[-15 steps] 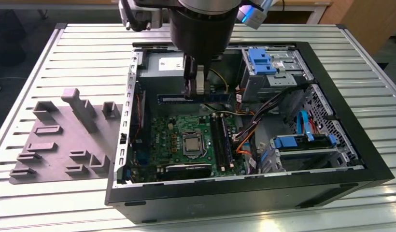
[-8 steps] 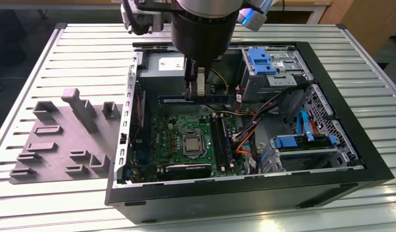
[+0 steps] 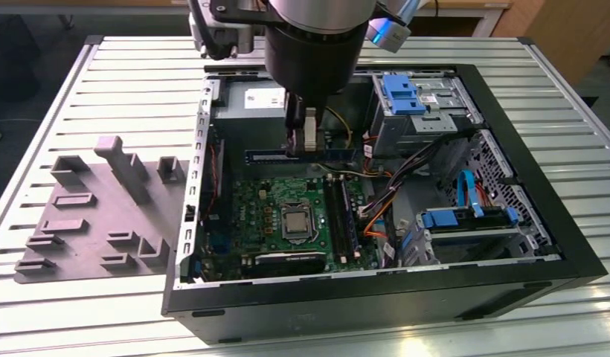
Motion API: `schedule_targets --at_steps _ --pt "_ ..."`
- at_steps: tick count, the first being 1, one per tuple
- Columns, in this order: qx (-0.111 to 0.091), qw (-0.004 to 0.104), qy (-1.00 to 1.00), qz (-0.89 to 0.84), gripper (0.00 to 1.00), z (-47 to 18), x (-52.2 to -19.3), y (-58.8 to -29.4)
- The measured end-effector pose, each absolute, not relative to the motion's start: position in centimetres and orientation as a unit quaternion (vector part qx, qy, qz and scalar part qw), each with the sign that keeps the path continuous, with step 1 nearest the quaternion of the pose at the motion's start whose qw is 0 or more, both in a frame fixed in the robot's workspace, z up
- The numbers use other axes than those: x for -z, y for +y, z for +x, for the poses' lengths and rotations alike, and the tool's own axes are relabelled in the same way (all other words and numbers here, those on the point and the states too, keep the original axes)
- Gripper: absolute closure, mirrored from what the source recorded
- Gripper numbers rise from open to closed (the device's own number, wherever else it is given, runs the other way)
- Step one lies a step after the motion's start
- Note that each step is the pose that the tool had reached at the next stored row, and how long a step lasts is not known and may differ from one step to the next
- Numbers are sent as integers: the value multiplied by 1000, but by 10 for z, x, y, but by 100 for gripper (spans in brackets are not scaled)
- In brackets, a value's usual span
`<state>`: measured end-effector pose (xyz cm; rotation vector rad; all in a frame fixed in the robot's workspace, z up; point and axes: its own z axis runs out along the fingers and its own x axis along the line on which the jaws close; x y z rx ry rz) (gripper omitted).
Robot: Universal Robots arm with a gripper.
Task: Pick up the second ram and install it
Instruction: 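Pick up the second ram and move it above second insertion slot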
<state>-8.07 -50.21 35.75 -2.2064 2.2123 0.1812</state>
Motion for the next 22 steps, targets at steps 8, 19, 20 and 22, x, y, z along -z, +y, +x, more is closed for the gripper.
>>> schedule_targets --at_steps 8,19,20,22 --pt "-58 6 707 -705 89 -80 -353 -502" --pt "-58 6 707 -705 89 -80 -345 -502" --pt "-58 6 707 -705 89 -80 -345 -502" --pt "-58 6 707 -705 89 -80 -343 -502"
